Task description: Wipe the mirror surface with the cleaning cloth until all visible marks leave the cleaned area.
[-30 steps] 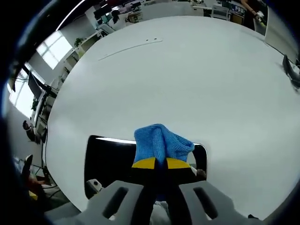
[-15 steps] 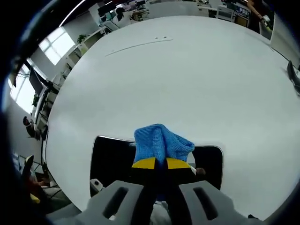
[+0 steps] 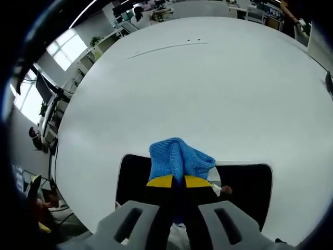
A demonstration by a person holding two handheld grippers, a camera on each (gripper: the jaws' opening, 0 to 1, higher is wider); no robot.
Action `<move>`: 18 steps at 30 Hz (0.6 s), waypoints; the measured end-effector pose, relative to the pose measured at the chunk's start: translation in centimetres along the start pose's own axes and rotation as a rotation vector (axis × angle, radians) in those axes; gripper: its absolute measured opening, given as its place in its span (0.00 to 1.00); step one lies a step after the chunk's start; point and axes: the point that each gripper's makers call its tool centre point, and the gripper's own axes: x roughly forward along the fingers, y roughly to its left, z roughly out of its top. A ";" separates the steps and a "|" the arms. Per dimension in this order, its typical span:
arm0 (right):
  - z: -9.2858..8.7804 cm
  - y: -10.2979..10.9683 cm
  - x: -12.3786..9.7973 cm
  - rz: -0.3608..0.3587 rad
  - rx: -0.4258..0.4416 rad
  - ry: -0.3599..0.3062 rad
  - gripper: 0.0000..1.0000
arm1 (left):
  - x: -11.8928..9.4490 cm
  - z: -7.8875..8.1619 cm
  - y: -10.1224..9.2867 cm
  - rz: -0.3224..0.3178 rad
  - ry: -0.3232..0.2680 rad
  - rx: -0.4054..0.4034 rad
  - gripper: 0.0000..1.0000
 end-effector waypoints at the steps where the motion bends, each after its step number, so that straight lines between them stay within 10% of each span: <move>1: 0.1 0.0 0.1 -0.002 -0.002 0.002 0.00 | 0.0 0.0 0.0 0.000 0.001 0.000 0.99; 18: 0.8 3.1 1.7 0.055 -0.018 0.008 0.00 | 0.1 0.2 0.1 -0.006 0.011 0.013 0.99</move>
